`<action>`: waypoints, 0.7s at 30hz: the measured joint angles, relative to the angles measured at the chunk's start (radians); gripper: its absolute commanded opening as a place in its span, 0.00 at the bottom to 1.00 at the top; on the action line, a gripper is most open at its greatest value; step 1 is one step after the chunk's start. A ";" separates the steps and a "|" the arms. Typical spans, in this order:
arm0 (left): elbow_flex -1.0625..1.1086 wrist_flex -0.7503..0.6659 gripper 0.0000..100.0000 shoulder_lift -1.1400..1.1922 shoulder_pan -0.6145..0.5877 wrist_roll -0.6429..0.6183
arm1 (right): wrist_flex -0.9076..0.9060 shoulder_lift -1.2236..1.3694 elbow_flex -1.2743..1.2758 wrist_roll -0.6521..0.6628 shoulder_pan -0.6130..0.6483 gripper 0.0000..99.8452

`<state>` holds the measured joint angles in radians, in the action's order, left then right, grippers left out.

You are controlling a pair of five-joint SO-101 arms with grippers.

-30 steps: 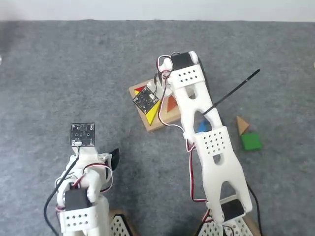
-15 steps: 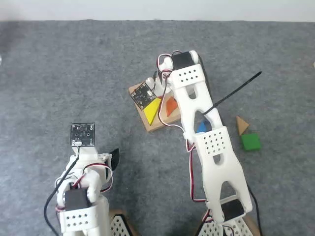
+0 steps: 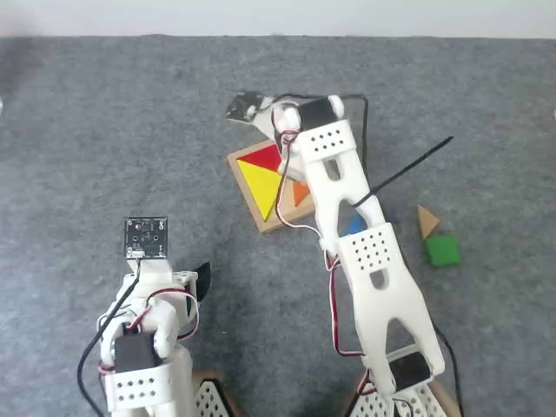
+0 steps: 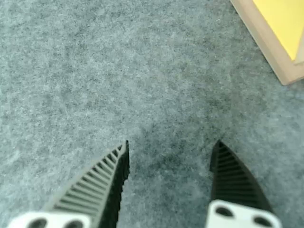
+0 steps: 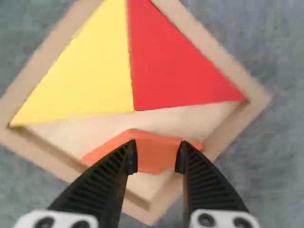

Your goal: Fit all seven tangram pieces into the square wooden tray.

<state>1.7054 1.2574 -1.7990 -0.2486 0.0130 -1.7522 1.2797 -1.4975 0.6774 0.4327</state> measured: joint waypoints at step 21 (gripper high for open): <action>0.000 0.000 0.27 0.000 0.000 0.000 | -0.005 -0.112 -0.137 -0.281 -0.118 0.07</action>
<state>1.7054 1.2574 -1.7990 -0.2486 0.0130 -1.7568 1.1676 -1.6341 0.3966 0.3145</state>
